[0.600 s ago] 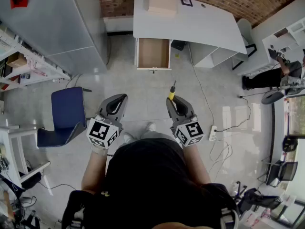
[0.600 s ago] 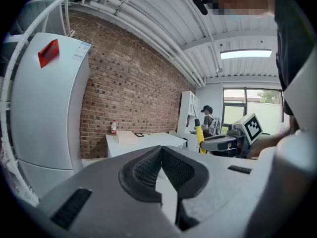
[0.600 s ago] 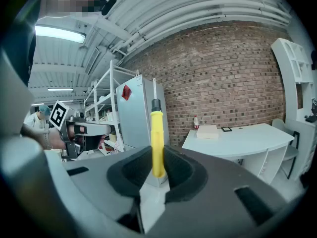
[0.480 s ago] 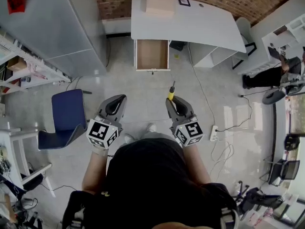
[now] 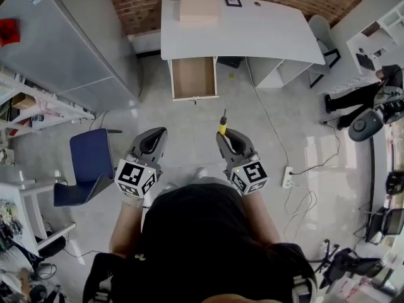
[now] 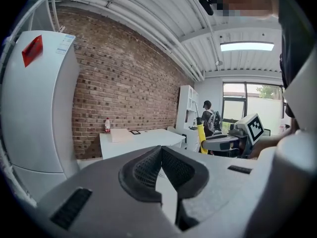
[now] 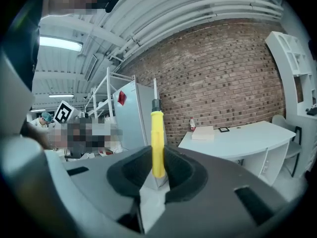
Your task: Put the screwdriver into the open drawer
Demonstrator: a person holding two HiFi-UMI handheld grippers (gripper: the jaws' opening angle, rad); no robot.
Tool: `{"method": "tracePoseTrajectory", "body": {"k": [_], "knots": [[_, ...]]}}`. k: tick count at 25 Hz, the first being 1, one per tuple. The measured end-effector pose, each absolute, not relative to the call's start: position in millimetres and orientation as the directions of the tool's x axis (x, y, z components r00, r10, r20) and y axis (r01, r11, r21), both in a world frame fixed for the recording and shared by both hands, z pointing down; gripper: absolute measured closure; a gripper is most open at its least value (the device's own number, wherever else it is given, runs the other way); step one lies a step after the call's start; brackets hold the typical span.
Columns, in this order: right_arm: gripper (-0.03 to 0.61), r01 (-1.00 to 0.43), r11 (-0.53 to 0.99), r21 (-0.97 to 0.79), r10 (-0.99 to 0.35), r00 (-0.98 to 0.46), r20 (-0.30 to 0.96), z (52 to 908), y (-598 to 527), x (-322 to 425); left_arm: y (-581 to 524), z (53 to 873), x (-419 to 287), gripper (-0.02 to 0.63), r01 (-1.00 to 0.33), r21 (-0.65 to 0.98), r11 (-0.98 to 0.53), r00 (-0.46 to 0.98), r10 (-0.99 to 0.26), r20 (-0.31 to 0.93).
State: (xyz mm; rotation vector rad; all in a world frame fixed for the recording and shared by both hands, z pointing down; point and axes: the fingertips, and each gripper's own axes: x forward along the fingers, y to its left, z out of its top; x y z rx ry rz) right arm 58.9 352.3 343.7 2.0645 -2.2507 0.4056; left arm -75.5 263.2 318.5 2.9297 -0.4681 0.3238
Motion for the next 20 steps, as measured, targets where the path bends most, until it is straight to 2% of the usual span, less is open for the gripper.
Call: {"method": "tracePoseTrajectory", "body": {"k": [8, 20], "knots": [[0.500, -0.976, 0.109, -0.189, -0.968, -0.148, 0.203, 349, 360, 105, 275, 322, -21, 0.611, -0.316, 0.087, -0.945, 0.919, -0.282, 0.275], [0.500, -0.976, 0.096, -0.197, -0.960, -0.143, 0.242, 363, 294, 122, 204, 336, -6, 0.611, -0.319, 0.113, -0.941, 0.918, -0.277, 0.285]]}}
